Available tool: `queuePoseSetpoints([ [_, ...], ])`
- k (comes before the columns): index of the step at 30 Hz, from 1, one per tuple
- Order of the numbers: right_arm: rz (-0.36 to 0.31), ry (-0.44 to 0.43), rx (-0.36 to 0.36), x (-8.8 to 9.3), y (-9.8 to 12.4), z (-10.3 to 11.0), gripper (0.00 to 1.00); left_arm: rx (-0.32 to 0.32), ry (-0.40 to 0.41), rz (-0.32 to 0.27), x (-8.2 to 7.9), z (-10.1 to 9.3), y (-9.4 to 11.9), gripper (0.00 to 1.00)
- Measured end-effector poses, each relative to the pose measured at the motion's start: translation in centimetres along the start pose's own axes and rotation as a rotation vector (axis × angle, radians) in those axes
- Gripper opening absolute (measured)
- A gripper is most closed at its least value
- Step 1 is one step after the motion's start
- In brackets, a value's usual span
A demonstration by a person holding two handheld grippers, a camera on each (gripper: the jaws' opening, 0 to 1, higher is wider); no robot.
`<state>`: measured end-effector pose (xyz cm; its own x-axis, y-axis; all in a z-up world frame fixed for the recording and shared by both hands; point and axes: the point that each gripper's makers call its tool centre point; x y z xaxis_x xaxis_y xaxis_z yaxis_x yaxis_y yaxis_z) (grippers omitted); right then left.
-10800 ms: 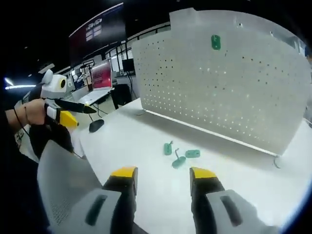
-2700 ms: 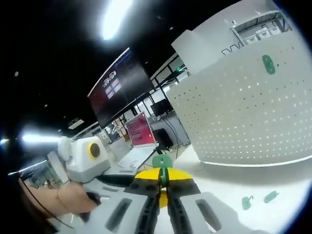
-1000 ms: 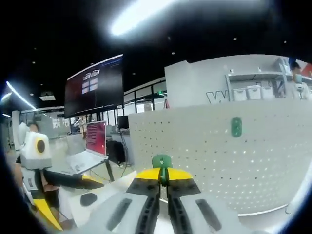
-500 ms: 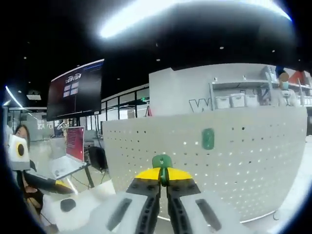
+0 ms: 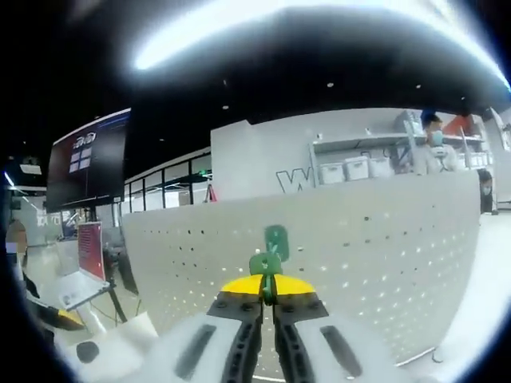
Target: Insert the hook assembly into the mounting plate slot until the hook locks in place.
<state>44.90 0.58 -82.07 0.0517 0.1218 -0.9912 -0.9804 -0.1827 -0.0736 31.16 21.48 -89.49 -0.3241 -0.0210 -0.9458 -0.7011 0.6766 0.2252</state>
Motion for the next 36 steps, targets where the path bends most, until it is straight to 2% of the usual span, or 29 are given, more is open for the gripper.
queuePoseSetpoints([
  [15,-0.058,-0.014,0.089,-1.8,-2.9,-4.0,0.0,-0.015,0.002,0.012,-0.2,1.0,-0.2,0.98],
  [22,-0.075,-0.009,0.109,-2.3,-3.7,-4.6,0.0,-0.018,0.0,0.014,-0.6,1.4,-0.4,0.98],
  [28,-0.078,-0.014,0.127,-2.1,-4.0,-5.3,0.0,-0.033,0.005,0.002,-0.8,1.9,-0.3,0.97],
  [33,-0.084,-0.03,0.128,-1.7,-4.2,-5.4,0.0,-0.042,0.018,0.021,-0.1,2.3,-0.1,0.96],
  [36,-0.083,-0.012,0.132,-1.5,-4.3,-5.3,0.0,-0.05,0.02,0.012,-0.2,2.5,0.0,0.96],
])
Point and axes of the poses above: the point that each gripper's makers call its tool centre point, and the gripper's own axes: y roughly backward along the fingers, z roughly to its left, x roughly out of its underside, and after that the axes turned 5 degrees about -x, right-handed
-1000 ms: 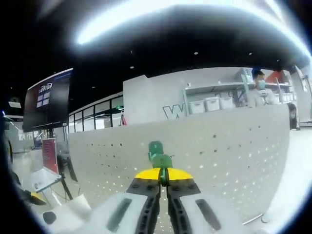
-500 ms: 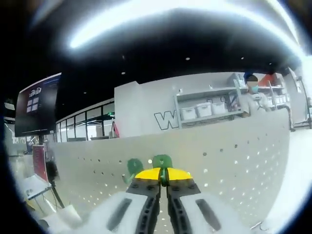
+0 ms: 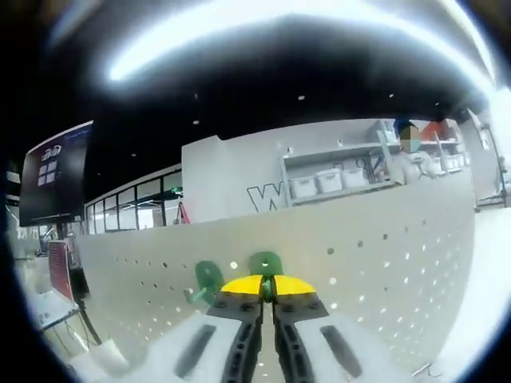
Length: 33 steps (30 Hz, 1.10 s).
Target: Insert the hook assembly into the mounting plate slot until the hook locks in place.
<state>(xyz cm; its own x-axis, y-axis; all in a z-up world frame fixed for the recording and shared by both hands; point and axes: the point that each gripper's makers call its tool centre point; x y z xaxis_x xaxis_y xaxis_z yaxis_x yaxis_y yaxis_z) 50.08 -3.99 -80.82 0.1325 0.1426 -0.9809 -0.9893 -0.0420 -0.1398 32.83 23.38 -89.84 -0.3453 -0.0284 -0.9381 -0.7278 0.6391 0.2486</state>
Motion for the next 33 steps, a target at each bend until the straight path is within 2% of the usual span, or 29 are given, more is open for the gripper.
queuePoseSetpoints([
  [9,-0.003,0.022,0.03,0.1,0.0,0.1,0.0,-0.021,0.007,-0.021,-0.2,0.5,0.7,0.96],
  [18,0.008,0.074,0.038,0.0,0.0,0.3,0.0,-0.025,0.028,-0.011,0.9,0.4,1.3,0.96],
  [27,0.032,0.064,0.066,0.3,0.0,0.3,0.01,-0.025,0.023,-0.019,0.4,0.7,1.6,0.97],
  [33,0.055,0.066,0.058,0.5,0.1,0.4,0.07,-0.022,0.025,-0.025,0.3,0.5,1.8,0.98],
])
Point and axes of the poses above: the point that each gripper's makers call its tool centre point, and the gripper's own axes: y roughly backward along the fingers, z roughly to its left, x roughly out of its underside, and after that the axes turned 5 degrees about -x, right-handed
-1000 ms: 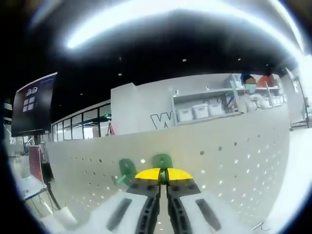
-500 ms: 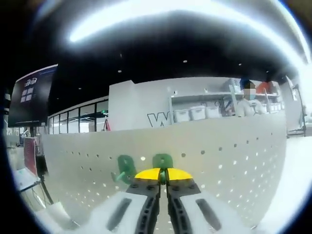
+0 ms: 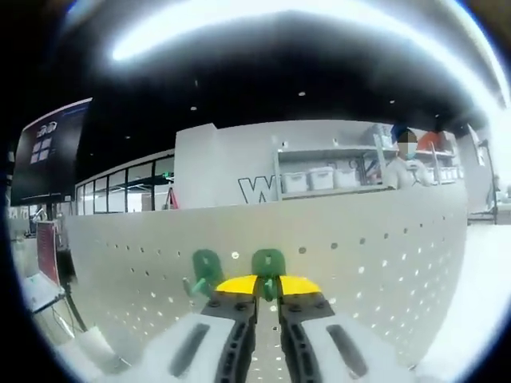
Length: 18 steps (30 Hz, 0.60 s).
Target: Insert the hook assembly into the mounting plate slot until the hook locks in place.
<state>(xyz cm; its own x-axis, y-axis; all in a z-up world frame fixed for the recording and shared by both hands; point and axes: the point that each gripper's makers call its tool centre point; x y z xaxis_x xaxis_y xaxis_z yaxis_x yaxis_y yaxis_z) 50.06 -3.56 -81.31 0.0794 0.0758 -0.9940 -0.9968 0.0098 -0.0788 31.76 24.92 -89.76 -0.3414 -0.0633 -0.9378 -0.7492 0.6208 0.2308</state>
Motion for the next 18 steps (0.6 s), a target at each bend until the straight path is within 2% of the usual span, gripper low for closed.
queuePoseSetpoints([
  [5,0.02,-0.009,-0.006,0.1,0.0,0.0,0.09,0.001,-0.004,-0.005,-0.3,-0.3,0.2,0.98],
  [9,0.004,-0.021,-0.011,-0.8,0.4,-0.1,0.12,-0.008,-0.001,-0.013,-0.3,-0.2,0.6,0.99],
  [18,-0.069,-0.002,-0.031,-4.7,1.3,0.0,0.18,-0.026,-0.006,-0.013,-0.1,-0.5,1.5,1.0],
])
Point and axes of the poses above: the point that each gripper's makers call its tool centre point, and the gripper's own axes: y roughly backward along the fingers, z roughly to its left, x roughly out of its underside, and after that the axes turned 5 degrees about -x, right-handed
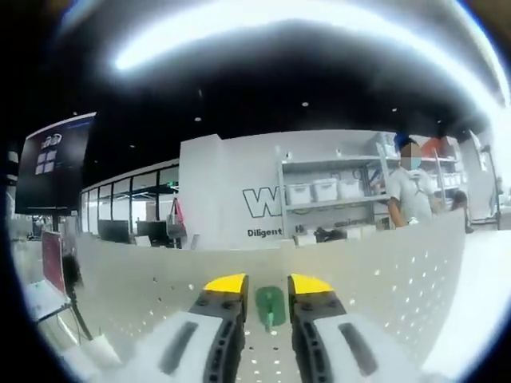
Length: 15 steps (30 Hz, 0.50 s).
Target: Insert the hook assembly into the mounting plate slot until the hook locks in place.
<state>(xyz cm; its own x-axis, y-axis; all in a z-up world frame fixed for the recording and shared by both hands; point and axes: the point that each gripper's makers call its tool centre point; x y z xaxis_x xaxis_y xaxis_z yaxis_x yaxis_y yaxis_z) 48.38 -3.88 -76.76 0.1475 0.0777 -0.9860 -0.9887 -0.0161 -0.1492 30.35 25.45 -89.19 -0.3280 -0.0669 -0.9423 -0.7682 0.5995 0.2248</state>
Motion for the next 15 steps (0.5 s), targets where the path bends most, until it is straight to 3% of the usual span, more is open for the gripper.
queuePoseSetpoints([
  [8,-0.009,0.012,-0.054,-2.4,1.5,0.4,0.25,-0.01,0.003,0.011,0.5,0.0,0.7,1.0],
  [15,0.049,-0.004,-0.11,-2.4,3.6,0.1,0.34,-0.02,0.007,0.035,1.3,0.1,1.3,1.0],
])
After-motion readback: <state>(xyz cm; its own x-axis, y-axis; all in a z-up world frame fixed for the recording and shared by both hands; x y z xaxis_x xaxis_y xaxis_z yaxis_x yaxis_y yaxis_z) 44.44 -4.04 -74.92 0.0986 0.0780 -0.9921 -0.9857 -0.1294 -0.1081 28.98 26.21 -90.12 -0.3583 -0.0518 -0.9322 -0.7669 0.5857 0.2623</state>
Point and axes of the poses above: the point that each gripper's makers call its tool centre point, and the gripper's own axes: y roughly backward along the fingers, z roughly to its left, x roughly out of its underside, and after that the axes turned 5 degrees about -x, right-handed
